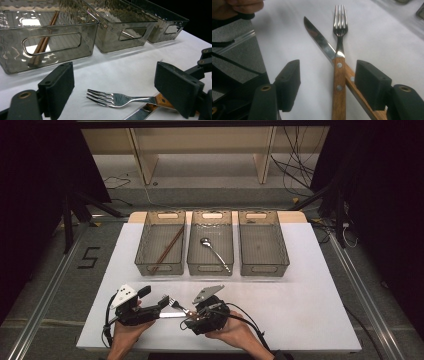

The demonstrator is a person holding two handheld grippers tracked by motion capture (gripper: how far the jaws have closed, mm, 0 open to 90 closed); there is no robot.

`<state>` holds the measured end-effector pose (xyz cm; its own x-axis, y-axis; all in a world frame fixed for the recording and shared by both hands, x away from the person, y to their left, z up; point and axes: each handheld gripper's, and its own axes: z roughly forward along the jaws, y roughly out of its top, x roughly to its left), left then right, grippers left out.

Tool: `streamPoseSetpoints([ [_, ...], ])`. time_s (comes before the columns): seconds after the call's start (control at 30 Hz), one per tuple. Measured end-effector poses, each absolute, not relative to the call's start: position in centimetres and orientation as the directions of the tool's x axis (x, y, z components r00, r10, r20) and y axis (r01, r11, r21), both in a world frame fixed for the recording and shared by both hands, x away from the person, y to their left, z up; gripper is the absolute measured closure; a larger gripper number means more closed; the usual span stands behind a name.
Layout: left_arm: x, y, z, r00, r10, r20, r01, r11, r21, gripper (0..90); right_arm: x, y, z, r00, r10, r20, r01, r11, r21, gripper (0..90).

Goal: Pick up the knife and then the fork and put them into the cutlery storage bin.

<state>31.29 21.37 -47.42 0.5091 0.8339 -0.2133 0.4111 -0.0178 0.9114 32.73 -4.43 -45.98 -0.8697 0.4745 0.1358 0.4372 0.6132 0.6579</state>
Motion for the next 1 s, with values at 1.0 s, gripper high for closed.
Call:
streamPoseSetpoints([
  [1.0,31.1,21.1,-47.4,0.525,0.826,-0.204,0.405,-0.032,0.914,16.2,32.6,-4.3,-47.7,-0.853,0.512,0.106,0.461,0.641,0.614,60.1],
])
